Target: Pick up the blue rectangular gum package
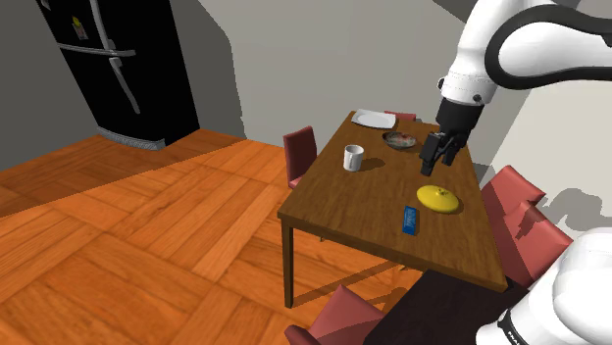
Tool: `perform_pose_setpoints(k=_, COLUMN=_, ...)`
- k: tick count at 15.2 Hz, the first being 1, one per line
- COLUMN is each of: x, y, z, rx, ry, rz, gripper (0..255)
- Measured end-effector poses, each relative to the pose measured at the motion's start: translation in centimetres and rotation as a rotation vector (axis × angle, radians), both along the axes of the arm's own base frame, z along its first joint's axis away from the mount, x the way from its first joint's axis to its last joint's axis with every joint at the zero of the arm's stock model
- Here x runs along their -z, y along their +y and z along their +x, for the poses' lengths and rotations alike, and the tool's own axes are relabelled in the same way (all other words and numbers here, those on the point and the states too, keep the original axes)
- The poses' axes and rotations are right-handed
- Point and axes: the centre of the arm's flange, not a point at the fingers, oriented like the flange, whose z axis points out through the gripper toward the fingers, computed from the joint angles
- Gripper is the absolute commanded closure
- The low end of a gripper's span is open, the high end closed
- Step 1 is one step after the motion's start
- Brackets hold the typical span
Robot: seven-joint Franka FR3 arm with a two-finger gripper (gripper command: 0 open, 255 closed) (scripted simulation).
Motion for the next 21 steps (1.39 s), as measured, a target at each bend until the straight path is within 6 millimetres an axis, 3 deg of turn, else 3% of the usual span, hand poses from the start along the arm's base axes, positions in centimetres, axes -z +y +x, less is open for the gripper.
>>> perform_pose_setpoints(k=2, x=0.4, y=-0.2, z=0.3, rx=0.019, ry=0.001, rz=-0.001, gripper=0)
perform_pose_setpoints(k=11, x=10.1, y=-3.9, z=4.2, rx=0.357, ry=0.012, rz=-0.023, gripper=0)
perform_pose_setpoints(k=21, x=20.7, y=-10.3, z=7.4, rx=0.758, ry=0.020, rz=-0.050, gripper=0)
